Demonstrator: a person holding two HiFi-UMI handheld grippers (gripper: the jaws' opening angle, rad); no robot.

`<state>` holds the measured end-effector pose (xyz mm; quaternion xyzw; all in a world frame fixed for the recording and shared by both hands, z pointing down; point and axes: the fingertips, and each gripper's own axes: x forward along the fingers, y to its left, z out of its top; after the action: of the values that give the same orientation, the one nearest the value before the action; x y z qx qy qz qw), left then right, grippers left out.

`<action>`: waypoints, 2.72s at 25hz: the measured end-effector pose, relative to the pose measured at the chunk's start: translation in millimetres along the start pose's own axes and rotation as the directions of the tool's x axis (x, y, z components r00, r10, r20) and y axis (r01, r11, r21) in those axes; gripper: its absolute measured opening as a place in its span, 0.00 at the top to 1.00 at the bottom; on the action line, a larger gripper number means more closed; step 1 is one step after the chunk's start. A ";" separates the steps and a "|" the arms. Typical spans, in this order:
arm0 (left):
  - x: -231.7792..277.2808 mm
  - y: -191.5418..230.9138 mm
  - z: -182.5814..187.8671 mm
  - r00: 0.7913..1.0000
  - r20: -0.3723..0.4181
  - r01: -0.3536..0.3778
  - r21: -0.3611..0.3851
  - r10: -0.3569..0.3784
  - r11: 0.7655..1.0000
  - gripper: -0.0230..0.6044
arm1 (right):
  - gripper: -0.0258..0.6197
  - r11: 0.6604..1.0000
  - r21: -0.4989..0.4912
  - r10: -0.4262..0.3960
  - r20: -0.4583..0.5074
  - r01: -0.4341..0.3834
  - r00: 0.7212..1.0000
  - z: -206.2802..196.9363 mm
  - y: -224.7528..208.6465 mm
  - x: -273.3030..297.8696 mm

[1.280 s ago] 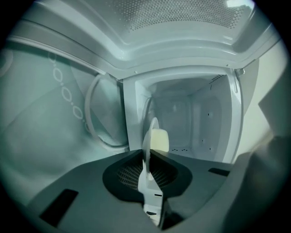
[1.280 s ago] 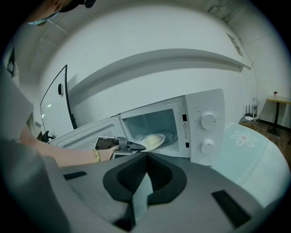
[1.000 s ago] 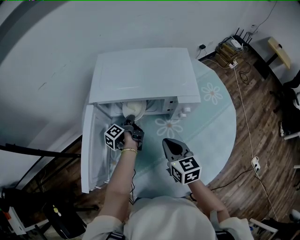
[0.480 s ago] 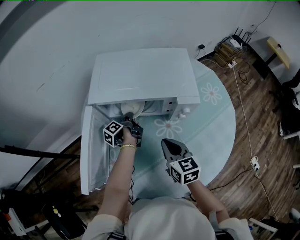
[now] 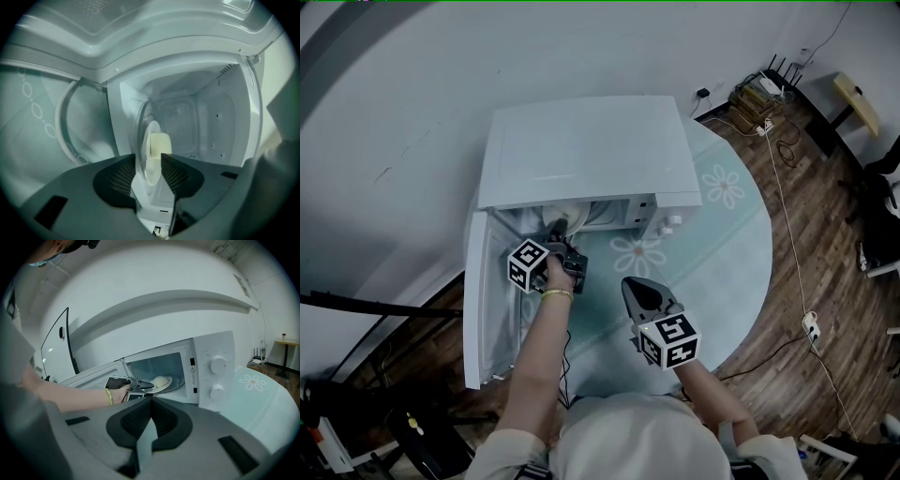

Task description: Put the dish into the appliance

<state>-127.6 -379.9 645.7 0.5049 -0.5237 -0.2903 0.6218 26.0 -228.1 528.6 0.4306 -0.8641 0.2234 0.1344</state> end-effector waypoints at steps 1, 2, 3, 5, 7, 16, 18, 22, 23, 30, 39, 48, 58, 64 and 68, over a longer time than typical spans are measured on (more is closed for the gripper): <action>0.6 -1.1 -1.2 1.000 -0.006 0.007 0.004 -0.007 1.000 0.69 | 0.95 1.000 -0.001 -0.001 0.001 0.001 1.000 0.1 0.4 -0.3; 0.8 -1.8 -2.6 1.000 -0.012 0.012 0.002 -0.012 1.000 0.67 | 0.95 1.000 -0.002 -0.001 0.000 0.001 1.000 0.0 0.8 -0.8; 0.5 -2.1 -3.8 1.000 -0.016 0.016 -0.002 -0.016 1.000 0.66 | 0.95 1.000 -0.003 -0.003 0.000 0.003 1.000 -0.1 1.1 -1.5; -0.9 -2.6 -5.3 1.000 -0.019 0.019 -0.007 -0.020 1.000 0.65 | 0.95 1.000 -0.006 -0.005 0.001 0.005 1.000 0.3 1.9 -3.4; -2.5 -2.8 -6.1 1.000 -0.020 0.016 -0.008 -0.017 1.000 0.65 | 0.95 1.000 -0.008 -0.008 0.004 0.008 1.000 1.2 2.8 -5.3; -21.4 -13.7 -19.1 0.997 -0.057 0.047 0.035 -0.045 0.998 0.65 | 0.95 1.000 -0.017 -0.014 0.016 0.014 1.000 1.2 10.7 -16.7; -27.9 -17.6 -24.7 0.996 -0.069 0.059 0.054 -0.055 0.997 0.65 | 0.95 1.000 -0.019 -0.015 0.020 0.016 1.000 0.8 12.2 -19.8; -43.7 -26.8 -36.5 0.991 -0.099 0.095 0.085 -0.087 0.992 0.65 | 0.95 0.999 -0.021 -0.025 0.022 0.025 0.999 -1.2 13.8 -27.2; -48.3 -29.7 -40.0 0.990 -0.109 0.105 0.103 -0.093 0.989 0.65 | 0.95 0.999 -0.021 -0.028 0.023 0.029 0.999 -2.1 13.8 -29.3; -86.6 -42.1 -65.3 0.981 -0.169 0.140 0.280 -0.095 0.950 0.83 | 0.95 0.999 -0.016 -0.048 0.033 0.049 0.998 -8.0 12.9 -45.8; -142.2 -58.7 -94.9 0.961 -0.242 0.229 0.437 -0.131 0.870 0.94 | 0.95 0.998 -0.006 -0.065 0.044 0.065 0.997 -19.0 18.2 -68.3; -193.8 -54.2 -132.3 0.951 -0.301 0.245 0.586 -0.074 0.772 0.94 | 0.95 0.997 0.019 -0.074 0.048 0.073 0.996 -34.1 24.5 -90.0; -231.5 -34.2 -155.2 0.942 -0.336 0.234 0.661 0.002 0.713 0.94 | 0.95 0.997 0.043 -0.068 0.040 0.066 0.997 -49.8 33.4 -107.9; -246.2 -23.0 -159.7 0.942 -0.336 0.226 0.657 0.011 0.719 0.94 | 0.95 0.998 0.039 -0.055 0.034 0.054 0.998 -58.3 40.0 -115.0; -253.0 -15.9 -159.7 0.942 -0.336 0.217 0.659 0.023 0.720 0.94 | 0.95 0.998 0.039 -0.045 0.029 0.044 0.999 -62.5 43.3 -115.8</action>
<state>-45.7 -108.2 549.6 0.7663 -0.4579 -0.0221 0.4501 62.3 -94.5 521.7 0.4555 -0.8517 0.2305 0.1181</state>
